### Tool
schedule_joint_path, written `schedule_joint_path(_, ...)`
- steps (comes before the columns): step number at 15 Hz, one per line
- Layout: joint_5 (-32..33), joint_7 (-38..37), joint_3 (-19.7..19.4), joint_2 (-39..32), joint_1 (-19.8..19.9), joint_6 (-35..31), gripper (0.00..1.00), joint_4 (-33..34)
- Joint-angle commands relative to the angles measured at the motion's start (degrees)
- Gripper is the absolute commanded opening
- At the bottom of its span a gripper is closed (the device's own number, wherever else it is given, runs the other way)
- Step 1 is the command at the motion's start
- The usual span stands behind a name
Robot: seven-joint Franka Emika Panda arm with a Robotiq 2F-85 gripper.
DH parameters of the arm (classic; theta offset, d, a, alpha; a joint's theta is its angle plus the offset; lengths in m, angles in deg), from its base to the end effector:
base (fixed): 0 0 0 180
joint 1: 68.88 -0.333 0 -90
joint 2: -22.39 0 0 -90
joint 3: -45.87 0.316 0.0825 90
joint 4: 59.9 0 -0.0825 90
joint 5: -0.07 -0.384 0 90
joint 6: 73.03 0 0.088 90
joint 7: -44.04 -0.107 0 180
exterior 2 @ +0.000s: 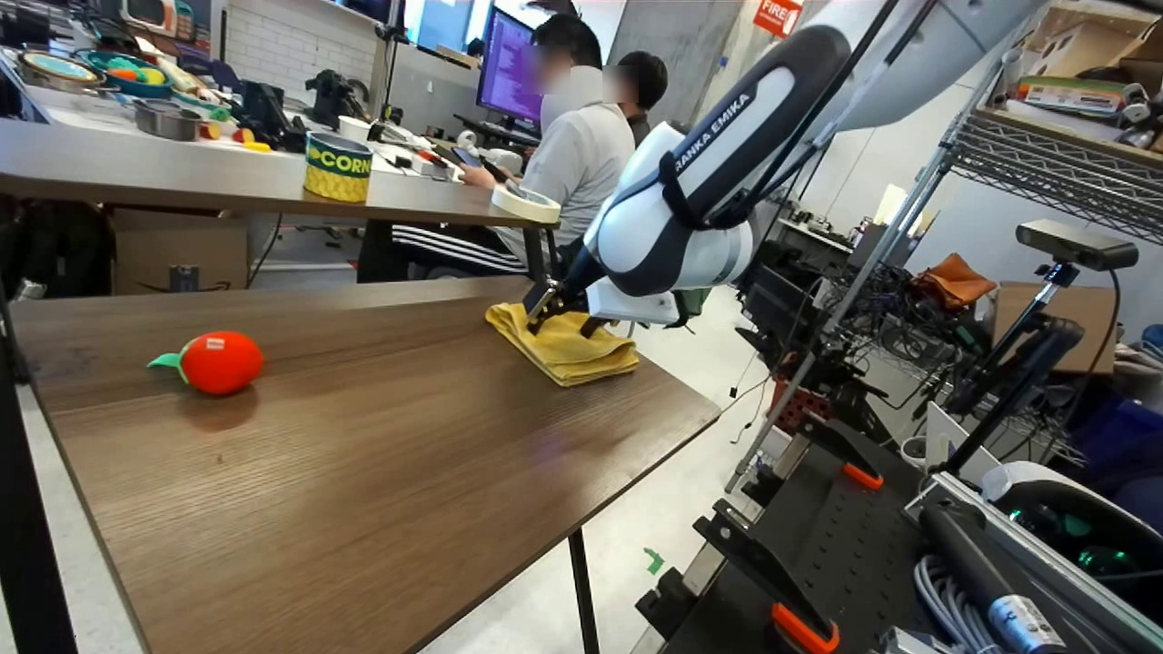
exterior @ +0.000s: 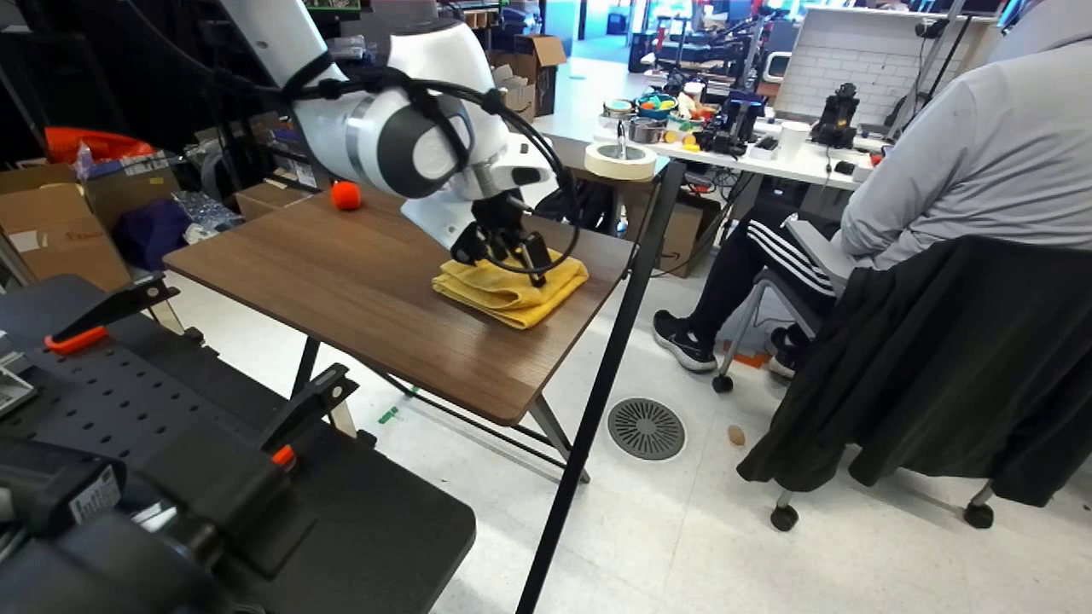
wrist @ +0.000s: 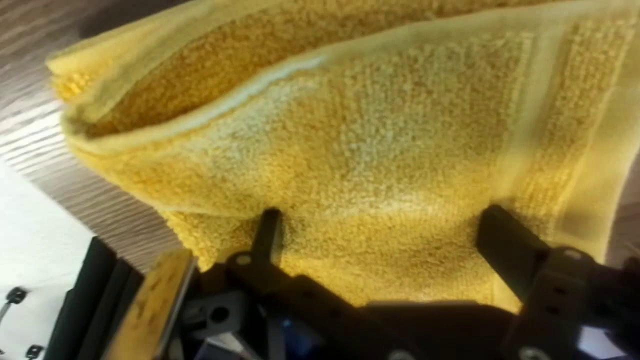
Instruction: Move the small ball forward and wipe the table with a yellow towel
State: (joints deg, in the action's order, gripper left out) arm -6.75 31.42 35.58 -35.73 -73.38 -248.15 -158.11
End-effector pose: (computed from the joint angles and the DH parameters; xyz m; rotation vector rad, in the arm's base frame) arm 0.6600 -0.0645 0.0477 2.9686 -0.4918 0.5374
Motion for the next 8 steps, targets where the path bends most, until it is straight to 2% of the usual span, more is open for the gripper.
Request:
schedule_joint_path(1, -1.01, -2.66, -1.90, -7.05, 2.35, 5.15, 1.00, 11.44)
schedule_joint_path(6, 0.00, -2.10, 0.66, -8.50, 2.51, 5.97, 1.00, 18.01)
schedule_joint_path(7, -0.51, -5.24, -0.41, -7.05, -2.72, 2.94, 1.00, 13.75)
schedule_joint_path(8, -0.45, -5.23, 0.22, -6.91, -3.54, 2.42, 1.00, 13.41)
